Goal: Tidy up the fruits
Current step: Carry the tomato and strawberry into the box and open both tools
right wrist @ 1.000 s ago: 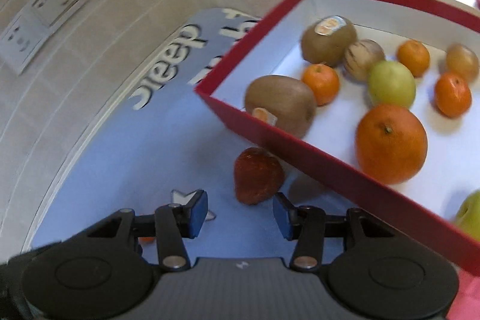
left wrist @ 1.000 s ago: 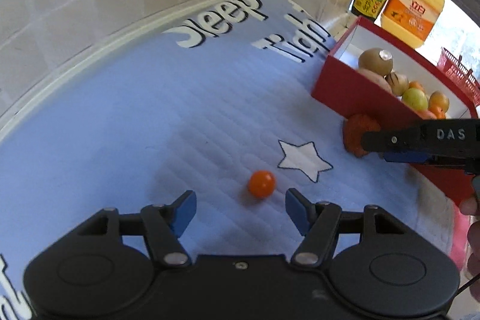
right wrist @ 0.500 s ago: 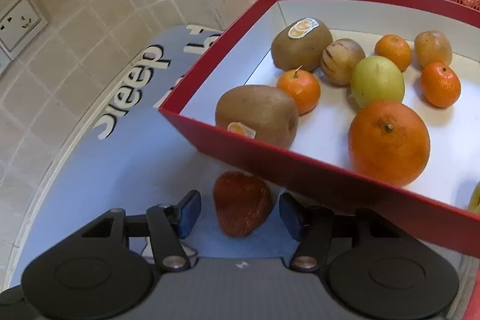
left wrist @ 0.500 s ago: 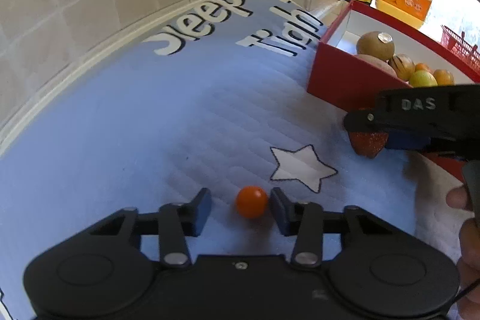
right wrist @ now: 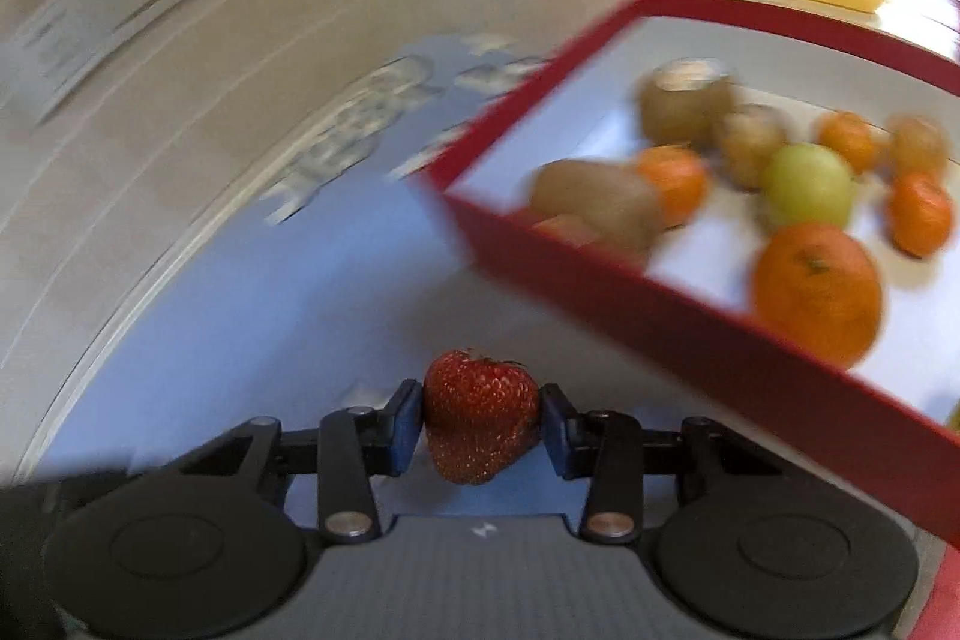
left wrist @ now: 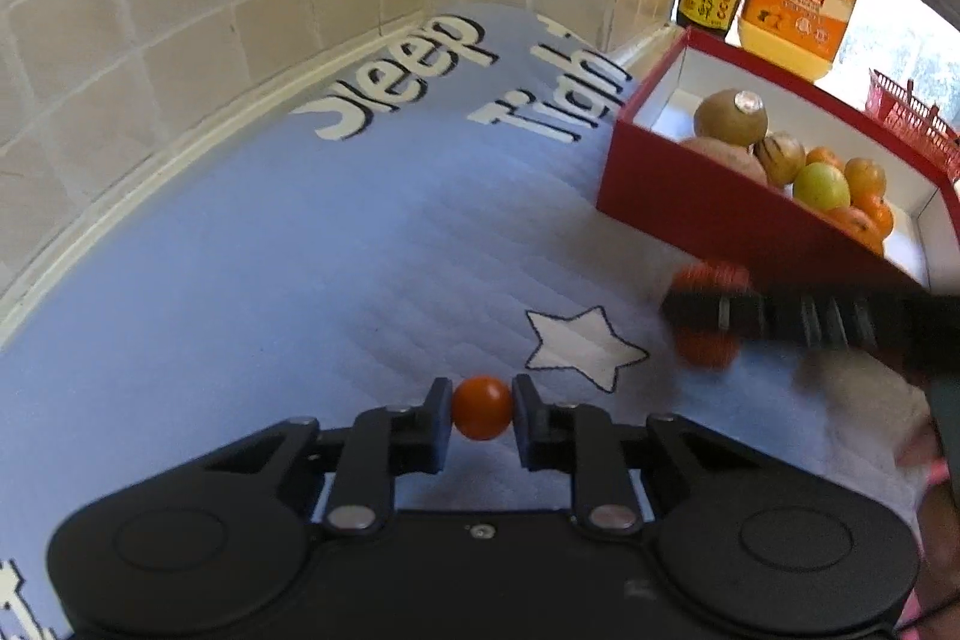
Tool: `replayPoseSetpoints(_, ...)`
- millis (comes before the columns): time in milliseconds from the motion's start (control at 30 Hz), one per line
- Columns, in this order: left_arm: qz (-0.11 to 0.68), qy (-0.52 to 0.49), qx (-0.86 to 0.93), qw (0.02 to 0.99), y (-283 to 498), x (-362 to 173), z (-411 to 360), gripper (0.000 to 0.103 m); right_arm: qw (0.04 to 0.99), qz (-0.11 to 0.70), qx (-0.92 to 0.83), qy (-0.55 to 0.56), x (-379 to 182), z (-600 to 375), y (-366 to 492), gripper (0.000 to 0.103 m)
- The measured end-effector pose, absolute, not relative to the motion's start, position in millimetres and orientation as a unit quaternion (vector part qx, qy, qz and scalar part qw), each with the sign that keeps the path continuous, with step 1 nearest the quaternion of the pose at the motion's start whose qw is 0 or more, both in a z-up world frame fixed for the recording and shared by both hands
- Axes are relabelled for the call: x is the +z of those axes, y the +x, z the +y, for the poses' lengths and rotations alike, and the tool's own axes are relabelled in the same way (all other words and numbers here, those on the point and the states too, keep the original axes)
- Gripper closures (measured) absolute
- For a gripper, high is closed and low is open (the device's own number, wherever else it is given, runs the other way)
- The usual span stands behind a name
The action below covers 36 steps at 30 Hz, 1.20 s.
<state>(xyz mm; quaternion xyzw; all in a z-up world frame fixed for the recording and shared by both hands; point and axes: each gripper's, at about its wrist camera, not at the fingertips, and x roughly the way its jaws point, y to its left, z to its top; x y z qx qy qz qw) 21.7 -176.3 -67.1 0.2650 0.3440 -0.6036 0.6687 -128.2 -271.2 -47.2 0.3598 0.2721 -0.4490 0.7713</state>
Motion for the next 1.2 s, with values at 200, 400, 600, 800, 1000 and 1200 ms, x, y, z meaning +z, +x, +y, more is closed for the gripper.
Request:
replayPoseSetpoints(200,0.331,0.235,-0.606,0.684,34,-26,-168,0.079,0.832,0.301,-0.337,0.322,-15,-242,-129,0.059)
replayPoseSetpoints(400,0.286,0.198,-0.633,0.691,30,44,-187,0.079,0.853,0.21,-0.394,0.27,60,-276,-182,0.059)
replayPoseSetpoints(600,0.25,0.167,-0.689,0.66,-3,101,-243,0.079,0.813,0.15,-0.509,0.239,118,-323,-262,0.059)
replayPoseSetpoints(800,0.264,0.194,-0.738,0.59,-61,89,-316,0.079,0.761,0.162,-0.571,0.26,107,-341,-320,0.059)
replayPoseSetpoints(1000,0.331,0.252,-0.737,0.532,-104,27,-353,0.079,0.74,0.247,-0.558,0.283,67,-353,-329,0.059)
replayPoseSetpoints(1200,0.404,0.258,-0.725,0.495,-101,-27,-366,0.079,0.714,0.317,-0.548,0.298,29,-355,-320,0.059)
